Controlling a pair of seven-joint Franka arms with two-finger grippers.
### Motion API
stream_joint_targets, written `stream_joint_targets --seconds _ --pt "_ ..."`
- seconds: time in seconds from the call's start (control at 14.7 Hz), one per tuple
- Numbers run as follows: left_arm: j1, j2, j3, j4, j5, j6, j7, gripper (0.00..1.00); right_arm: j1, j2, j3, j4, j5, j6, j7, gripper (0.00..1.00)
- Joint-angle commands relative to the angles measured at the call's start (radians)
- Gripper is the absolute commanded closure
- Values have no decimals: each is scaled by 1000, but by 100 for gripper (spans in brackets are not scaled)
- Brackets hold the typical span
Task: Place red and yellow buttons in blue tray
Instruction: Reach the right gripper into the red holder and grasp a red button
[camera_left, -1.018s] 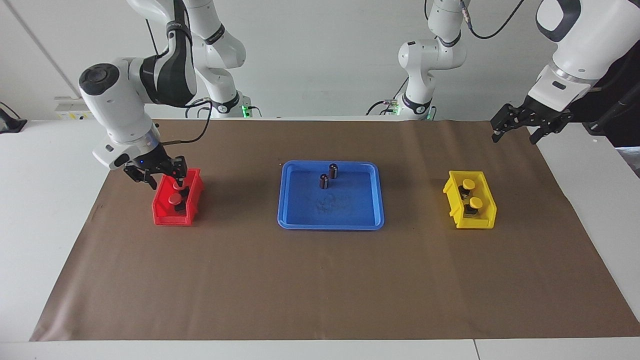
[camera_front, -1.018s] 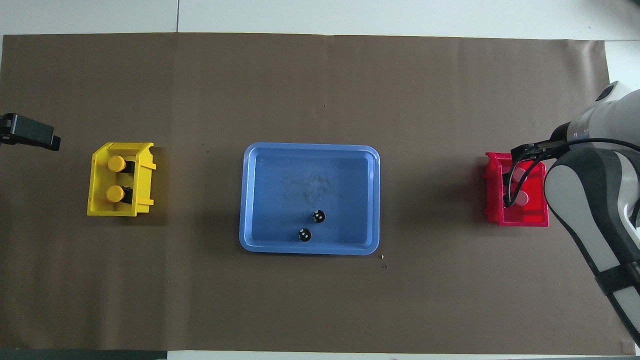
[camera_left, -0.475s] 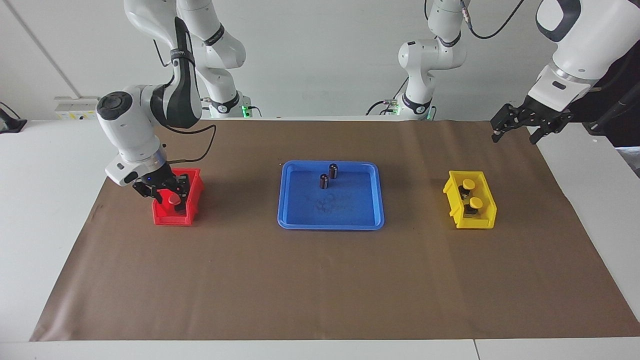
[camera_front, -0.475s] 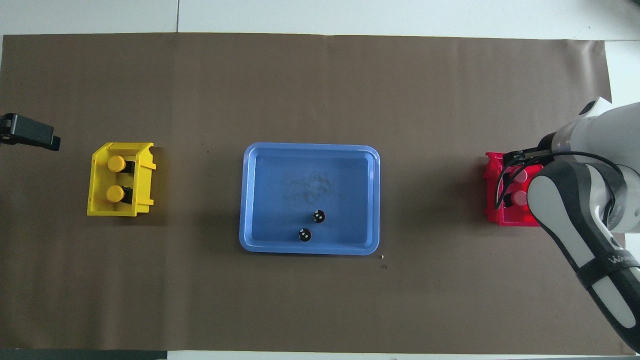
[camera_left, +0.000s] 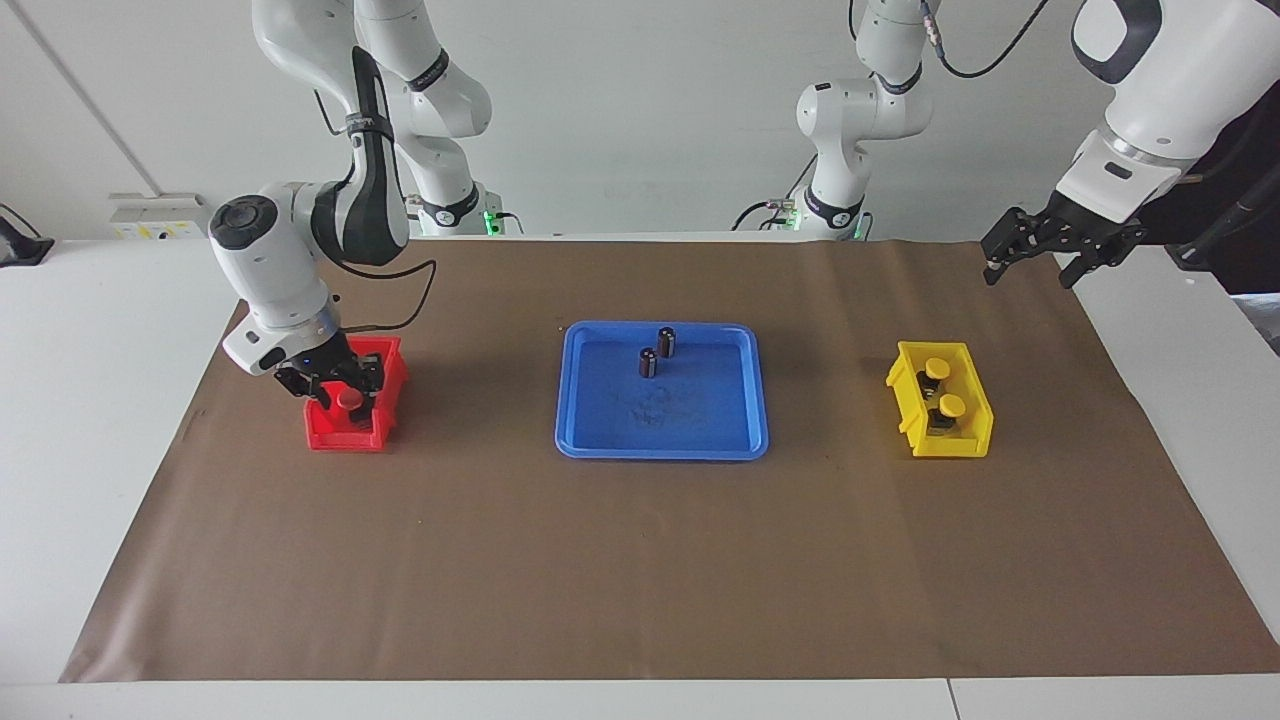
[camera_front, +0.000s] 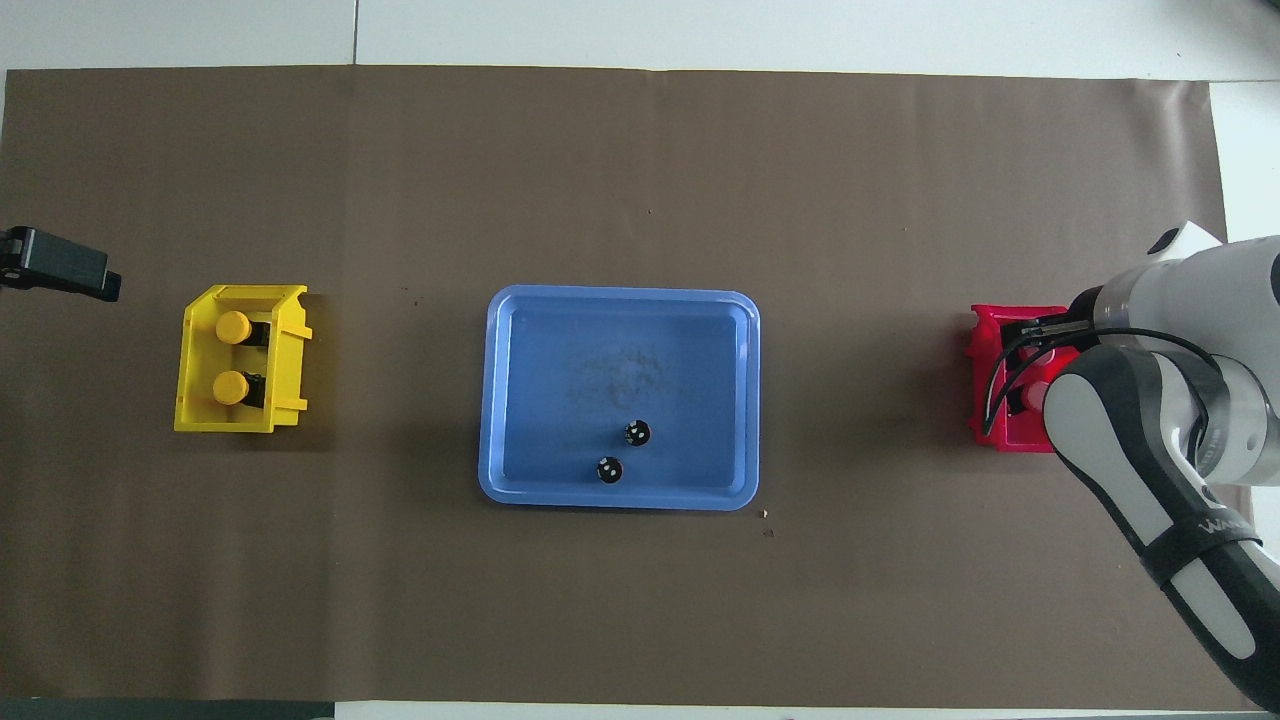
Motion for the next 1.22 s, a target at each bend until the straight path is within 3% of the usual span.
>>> stream_joint_targets --seconds 0.0,0.81,1.09,1.15 --pt "3 -25 2 -32 -4 20 4 0 -17 -28 8 -32 4 16 -28 34" --pt "2 -25 -1 -32 -2 26 3 0 -31 -42 9 -77 4 42 -66 34" --pt "5 -45 3 -68 -2 34 7 0 -31 -51 9 -114 4 82 -68 46" --pt "5 -45 3 -73 2 39 6 0 -29 -51 9 -114 4 82 -68 55"
